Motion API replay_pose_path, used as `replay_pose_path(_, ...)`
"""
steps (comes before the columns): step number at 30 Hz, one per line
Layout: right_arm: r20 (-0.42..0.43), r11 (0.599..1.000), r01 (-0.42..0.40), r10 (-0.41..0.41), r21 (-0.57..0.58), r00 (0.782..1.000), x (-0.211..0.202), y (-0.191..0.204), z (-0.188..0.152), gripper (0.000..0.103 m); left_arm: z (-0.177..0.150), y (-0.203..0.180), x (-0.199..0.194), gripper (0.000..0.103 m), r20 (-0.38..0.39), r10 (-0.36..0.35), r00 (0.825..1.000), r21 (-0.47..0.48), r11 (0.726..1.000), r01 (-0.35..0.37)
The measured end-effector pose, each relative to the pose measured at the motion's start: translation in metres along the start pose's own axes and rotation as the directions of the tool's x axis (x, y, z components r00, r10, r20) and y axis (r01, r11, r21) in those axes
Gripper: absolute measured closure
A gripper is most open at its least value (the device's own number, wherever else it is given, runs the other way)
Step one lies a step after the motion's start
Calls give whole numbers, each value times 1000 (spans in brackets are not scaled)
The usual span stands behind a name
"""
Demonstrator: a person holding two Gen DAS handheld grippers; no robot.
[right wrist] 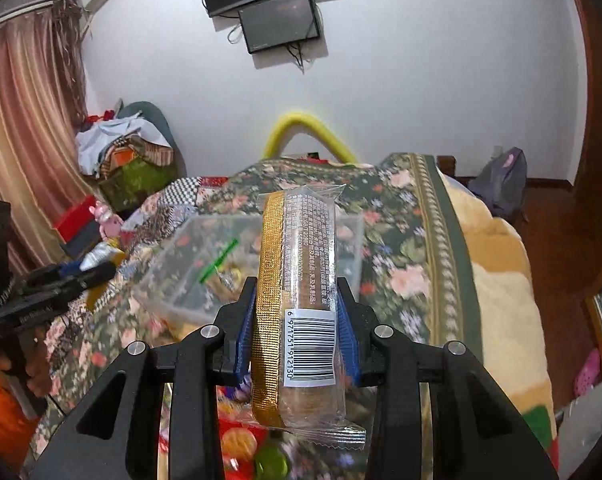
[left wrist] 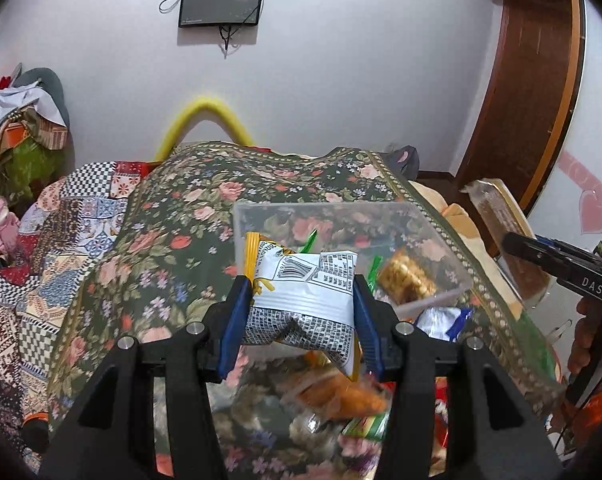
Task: Organize snacks
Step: 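Carry both held snacks over the clear box and release them inside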
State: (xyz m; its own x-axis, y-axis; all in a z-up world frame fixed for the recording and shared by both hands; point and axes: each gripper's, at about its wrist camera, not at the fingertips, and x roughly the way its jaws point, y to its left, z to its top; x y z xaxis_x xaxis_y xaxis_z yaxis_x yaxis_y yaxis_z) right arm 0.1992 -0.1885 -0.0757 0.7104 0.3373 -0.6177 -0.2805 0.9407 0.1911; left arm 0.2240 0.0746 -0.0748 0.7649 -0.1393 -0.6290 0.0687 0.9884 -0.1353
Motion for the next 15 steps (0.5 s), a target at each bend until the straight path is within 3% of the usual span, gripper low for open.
replay_pose_path(10,-10,1000,-16,16,-27,1000,43,19,22,70,17,-5,45,53,-36,-1,999,1,1000,1)
replay_pose_path(15,-69,1000,-12,12,-3,998,73,17,21,70,18,-4,70,53,-76,-4,997,-8,1000,3)
